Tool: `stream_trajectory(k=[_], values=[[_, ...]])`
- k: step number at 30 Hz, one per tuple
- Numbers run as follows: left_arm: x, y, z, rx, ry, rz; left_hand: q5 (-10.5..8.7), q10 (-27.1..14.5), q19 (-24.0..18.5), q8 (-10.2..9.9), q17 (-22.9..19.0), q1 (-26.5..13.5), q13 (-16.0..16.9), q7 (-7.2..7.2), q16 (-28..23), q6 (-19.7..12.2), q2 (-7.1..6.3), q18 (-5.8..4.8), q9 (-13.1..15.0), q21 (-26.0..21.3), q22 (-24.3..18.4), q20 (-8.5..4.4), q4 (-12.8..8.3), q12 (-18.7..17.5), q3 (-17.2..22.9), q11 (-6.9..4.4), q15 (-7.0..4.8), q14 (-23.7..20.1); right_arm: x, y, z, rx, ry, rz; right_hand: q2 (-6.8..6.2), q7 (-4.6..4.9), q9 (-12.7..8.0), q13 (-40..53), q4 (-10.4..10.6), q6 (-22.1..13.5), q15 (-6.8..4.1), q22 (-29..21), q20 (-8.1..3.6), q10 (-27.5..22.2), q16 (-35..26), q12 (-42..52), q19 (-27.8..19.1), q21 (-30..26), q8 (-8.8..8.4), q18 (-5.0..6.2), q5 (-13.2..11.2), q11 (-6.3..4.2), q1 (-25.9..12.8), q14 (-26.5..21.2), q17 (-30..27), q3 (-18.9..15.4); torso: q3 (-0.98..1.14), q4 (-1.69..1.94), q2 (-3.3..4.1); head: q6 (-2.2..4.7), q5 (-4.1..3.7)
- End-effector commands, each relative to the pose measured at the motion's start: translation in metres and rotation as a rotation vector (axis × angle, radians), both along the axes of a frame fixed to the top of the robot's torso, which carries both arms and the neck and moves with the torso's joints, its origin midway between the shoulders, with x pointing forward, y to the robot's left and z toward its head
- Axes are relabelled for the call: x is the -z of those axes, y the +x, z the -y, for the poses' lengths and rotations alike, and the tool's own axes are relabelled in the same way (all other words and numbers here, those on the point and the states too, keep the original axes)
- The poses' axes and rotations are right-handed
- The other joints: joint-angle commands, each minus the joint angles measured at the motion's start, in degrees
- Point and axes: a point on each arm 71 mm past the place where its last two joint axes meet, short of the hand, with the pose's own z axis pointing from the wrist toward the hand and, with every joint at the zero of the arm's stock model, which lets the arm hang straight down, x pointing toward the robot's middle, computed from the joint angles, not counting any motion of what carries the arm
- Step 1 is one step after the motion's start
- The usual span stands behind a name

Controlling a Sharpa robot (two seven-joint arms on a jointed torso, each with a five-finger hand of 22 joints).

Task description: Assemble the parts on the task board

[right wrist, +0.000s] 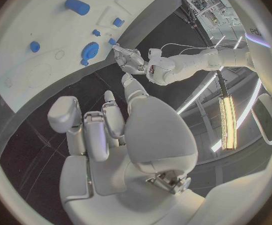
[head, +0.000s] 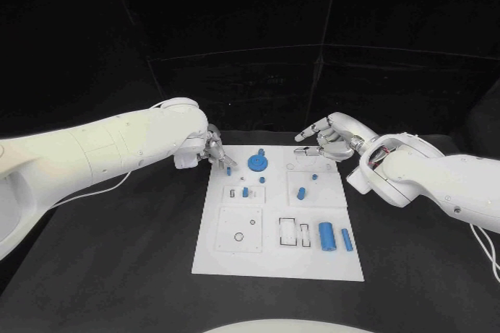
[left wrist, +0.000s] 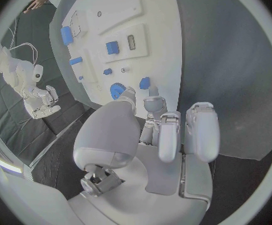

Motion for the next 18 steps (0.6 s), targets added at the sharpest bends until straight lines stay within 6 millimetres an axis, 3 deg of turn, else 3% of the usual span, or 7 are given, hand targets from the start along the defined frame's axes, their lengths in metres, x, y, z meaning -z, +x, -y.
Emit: stream_trajectory(k=[1, 18], values=[[0.0012, -0.0002, 0.001, 0.018, 0.011, -0.014, 0.14, 0.3, 1.0, -0.1, 15.1, 0.8, 0.1, 0.07, 0.2, 0.5, -0.02, 0.28, -0.1, 0.3, 3.0, 0.41, -0.2, 0.2, -0.4, -0.18, 0.22, 6.0, -0.0019, 0.0, -0.0009, -0.005, 0.007, 0.008, 0.2, -0.05, -0.1, 0.2, 0.0, 0.3, -0.44, 0.0, -0.06, -0.4, -0.2, -0.2, -0.2, -0.3, -0.32, 0.8, 0.1, 0.03, -0.4, 3.9, 6.5, -0.4, -0.05, -0.01, -0.01, 0.02, -0.07], [0.0064, 0.0022, 0.0033, 0.009, 0.0, -0.003, 0.25, 0.4, 1.0, -0.1, 15.1, 1.8, 0.1, 0.01, 0.2, 0.7, 0.52, 0.26, -0.3, 0.3, 3.1, 0.37, -0.3, 0.3, -0.3, -0.24, 0.17, 6.0, -0.0019, -0.0001, -0.0016, -0.006, 0.008, 0.009, 0.26, -0.06, -0.1, 0.2, 0.0, 0.4, -0.45, -0.1, -0.06, -0.4, -0.2, -0.2, -0.2, -0.3, -0.33, 0.82, 0.2, 0.02, -0.4, 4.0, 6.6, -0.4, 0.0, 0.01, -0.01, -0.13, -0.12]])
